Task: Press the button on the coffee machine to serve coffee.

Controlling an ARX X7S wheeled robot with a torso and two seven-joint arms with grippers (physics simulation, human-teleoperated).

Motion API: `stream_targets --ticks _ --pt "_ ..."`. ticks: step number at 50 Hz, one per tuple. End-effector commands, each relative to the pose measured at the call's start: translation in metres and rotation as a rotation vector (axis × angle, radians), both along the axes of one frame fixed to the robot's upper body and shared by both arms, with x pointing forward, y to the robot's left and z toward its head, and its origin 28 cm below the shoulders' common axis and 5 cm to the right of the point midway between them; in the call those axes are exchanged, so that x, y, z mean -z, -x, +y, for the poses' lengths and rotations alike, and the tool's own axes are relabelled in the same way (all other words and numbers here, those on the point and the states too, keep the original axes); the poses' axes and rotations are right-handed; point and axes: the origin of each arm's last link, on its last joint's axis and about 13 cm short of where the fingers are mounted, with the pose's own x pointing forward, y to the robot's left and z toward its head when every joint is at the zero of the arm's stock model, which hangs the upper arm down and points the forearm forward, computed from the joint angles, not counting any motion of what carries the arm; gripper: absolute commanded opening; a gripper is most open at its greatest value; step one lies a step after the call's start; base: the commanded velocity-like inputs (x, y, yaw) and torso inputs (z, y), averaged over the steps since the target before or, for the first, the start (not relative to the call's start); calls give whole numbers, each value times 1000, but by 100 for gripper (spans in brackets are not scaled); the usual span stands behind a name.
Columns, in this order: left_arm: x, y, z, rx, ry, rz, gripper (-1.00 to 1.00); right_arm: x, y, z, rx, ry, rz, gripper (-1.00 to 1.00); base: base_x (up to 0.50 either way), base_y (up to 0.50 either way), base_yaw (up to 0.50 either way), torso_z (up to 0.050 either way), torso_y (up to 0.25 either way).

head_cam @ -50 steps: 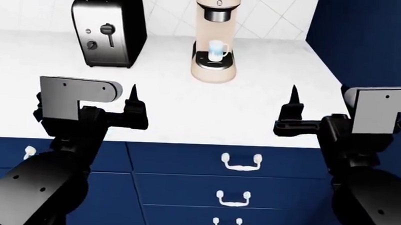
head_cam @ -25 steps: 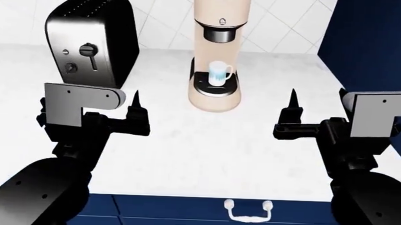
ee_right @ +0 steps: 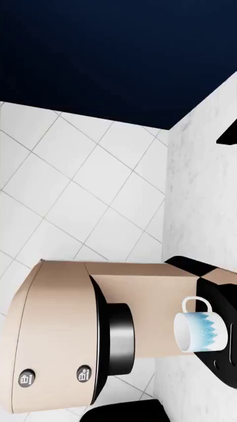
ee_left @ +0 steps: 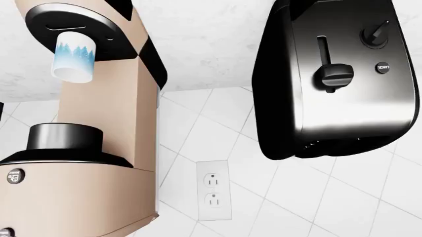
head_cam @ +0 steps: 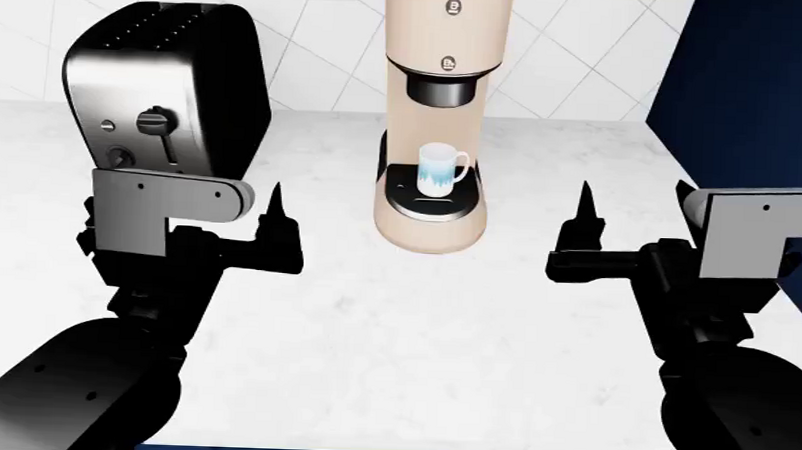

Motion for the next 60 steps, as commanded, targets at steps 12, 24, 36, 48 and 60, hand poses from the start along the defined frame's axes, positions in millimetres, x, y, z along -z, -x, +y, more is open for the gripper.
stream_targets --ticks 12,24,36,48,60 --pt "3 0 1 0 5 6 100 3 -1 0 -15 -1 -5 100 256 -73 0 0 0" --pt "3 1 1 2 8 5 100 5 -1 0 -17 -6 -2 100 450 -97 0 0 1" --pt "-3 5 1 15 23 -11 100 6 -1 1 -12 -1 8 100 27 0 0 0 1" --pt "-37 26 -20 180 34 -91 100 11 -4 2 -17 -8 24 100 0 0 0 0 0" --pt "-51 37 -42 309 5 -119 100 15 -5 1 -16 -14 38 100 0 0 0 0 0"
